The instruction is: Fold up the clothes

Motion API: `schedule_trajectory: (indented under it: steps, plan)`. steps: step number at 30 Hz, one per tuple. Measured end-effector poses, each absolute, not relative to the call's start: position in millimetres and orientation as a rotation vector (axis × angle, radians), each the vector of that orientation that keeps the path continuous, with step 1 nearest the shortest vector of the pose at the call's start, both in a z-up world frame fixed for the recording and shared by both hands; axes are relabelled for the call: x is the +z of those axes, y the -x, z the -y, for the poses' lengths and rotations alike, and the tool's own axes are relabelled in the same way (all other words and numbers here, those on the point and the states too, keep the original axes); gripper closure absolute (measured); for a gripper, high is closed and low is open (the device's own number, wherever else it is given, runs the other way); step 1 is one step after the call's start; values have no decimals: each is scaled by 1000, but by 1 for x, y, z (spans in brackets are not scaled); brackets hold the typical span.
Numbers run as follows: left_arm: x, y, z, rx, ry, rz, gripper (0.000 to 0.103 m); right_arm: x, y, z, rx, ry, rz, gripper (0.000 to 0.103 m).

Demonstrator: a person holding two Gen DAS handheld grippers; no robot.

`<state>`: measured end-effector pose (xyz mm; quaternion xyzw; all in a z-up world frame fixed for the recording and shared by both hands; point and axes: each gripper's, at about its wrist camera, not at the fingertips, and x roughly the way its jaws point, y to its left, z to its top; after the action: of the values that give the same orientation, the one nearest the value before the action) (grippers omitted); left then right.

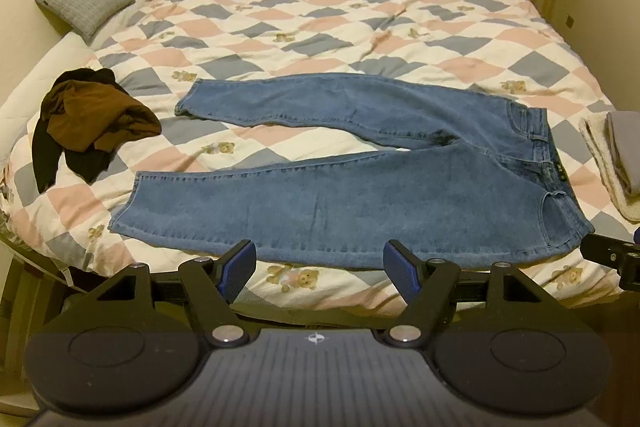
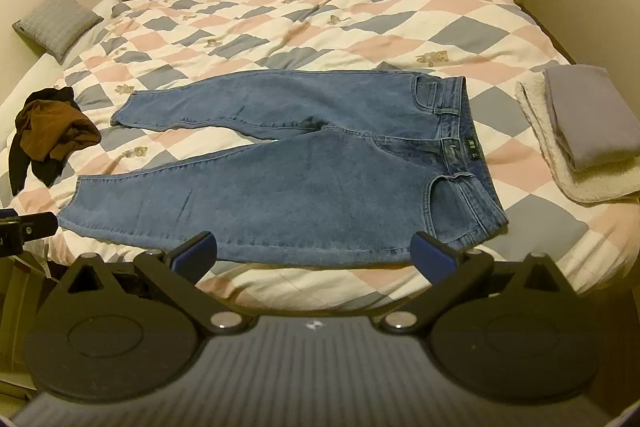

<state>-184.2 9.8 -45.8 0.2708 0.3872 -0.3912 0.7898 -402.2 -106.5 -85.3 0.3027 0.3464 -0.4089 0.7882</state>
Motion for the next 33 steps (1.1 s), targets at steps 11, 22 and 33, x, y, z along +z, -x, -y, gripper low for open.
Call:
schedule_trajectory:
  steps: [11, 22, 33]
  plan:
    - [-62, 166, 15, -828, -585, -867, 27, -95, 397, 135, -912, -667, -769, 1]
    - [-101, 101, 75, -829, -661, -923, 23, -134, 354, 199, -950, -749, -869, 1]
    - [-199, -60, 221, -1062, -768, -892, 23, -232, 288, 358, -790, -984, -869, 21]
